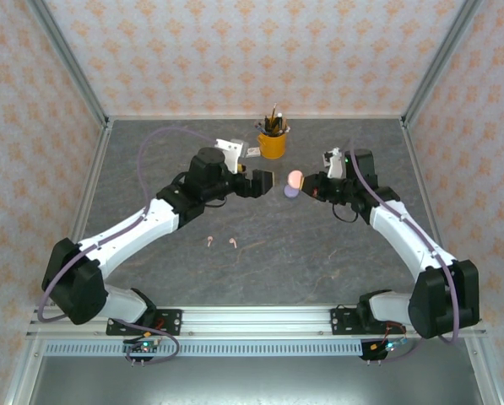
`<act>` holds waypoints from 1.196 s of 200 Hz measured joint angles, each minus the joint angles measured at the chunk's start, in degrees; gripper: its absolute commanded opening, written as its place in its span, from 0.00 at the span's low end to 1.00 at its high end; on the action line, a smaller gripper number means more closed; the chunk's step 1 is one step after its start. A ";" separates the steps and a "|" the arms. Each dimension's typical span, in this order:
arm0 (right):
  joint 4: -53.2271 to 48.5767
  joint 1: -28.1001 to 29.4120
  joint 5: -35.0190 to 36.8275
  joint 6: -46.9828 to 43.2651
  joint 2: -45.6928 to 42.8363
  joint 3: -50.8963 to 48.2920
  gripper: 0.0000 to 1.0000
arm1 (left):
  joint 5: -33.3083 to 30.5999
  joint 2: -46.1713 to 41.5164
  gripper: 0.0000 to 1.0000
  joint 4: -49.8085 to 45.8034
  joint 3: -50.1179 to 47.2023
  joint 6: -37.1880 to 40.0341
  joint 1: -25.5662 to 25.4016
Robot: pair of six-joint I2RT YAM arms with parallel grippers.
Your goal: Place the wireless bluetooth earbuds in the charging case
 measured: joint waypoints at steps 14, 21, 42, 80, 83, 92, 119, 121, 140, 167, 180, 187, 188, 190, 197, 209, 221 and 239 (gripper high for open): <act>-2.93 0.39 1.18 -2.03 0.70 1.97 0.00 | -4.52 -0.22 1.00 -2.95 0.33 1.27 0.00; -4.15 0.72 1.77 -2.93 0.96 2.73 0.00 | -6.58 -0.20 1.00 -4.46 0.33 1.97 0.00; -7.39 2.54 4.70 -5.64 1.57 4.55 0.00 | -10.86 -0.15 1.00 -9.16 0.48 3.96 0.00; -11.58 8.59 13.09 -10.54 4.07 6.82 0.00 | -12.02 0.57 0.99 -18.14 6.03 7.26 0.02; -11.72 9.11 13.79 -10.84 4.35 6.93 0.00 | -11.65 0.68 0.99 -18.56 6.64 7.78 0.04; -12.04 10.38 15.72 -11.85 5.20 7.17 0.00 | -10.49 1.01 0.99 -19.43 7.98 8.96 0.24; -12.83 13.05 21.33 -15.30 6.62 7.23 0.00 | -5.16 1.86 0.99 -21.99 9.64 12.59 0.35; -12.83 13.14 21.57 -15.52 6.62 7.21 0.00 | -4.63 2.01 0.99 -22.16 9.70 12.85 0.35; -12.26 13.75 24.37 -18.18 6.34 7.02 0.00 | 0.33 3.82 0.99 -24.02 10.58 14.97 0.39; -9.42 13.70 25.75 -21.24 3.58 3.87 0.00 | 8.11 7.39 0.96 -26.51 12.39 17.46 0.70; -8.50 13.73 25.73 -22.36 2.01 2.23 0.00 | 11.45 9.31 0.95 -27.76 13.51 18.62 0.76; -8.20 13.73 25.64 -22.95 1.44 1.73 0.00 | 13.18 10.38 0.95 -28.55 14.25 19.26 0.76; -8.17 13.73 25.59 -22.99 1.40 1.68 0.00 | 13.33 10.51 0.95 -28.61 14.32 19.37 0.76; -8.09 13.73 25.55 -23.15 1.27 1.57 0.00 | 13.84 10.75 0.95 -28.76 14.56 19.56 0.76; -8.02 13.73 25.42 -23.63 1.03 1.42 0.00 | 15.34 11.72 0.94 -29.40 15.32 20.13 0.76; -7.61 13.73 25.05 -24.41 0.94 1.31 0.00 | 17.84 13.25 0.93 -30.32 16.46 21.16 0.79; -7.21 13.70 24.57 -24.96 0.94 1.18 0.00 | 20.48 14.53 0.90 -31.63 17.75 22.01 1.01; -6.38 13.73 23.37 -25.55 0.92 0.66 0.00 | 23.89 16.79 0.88 -33.35 20.35 23.58 1.14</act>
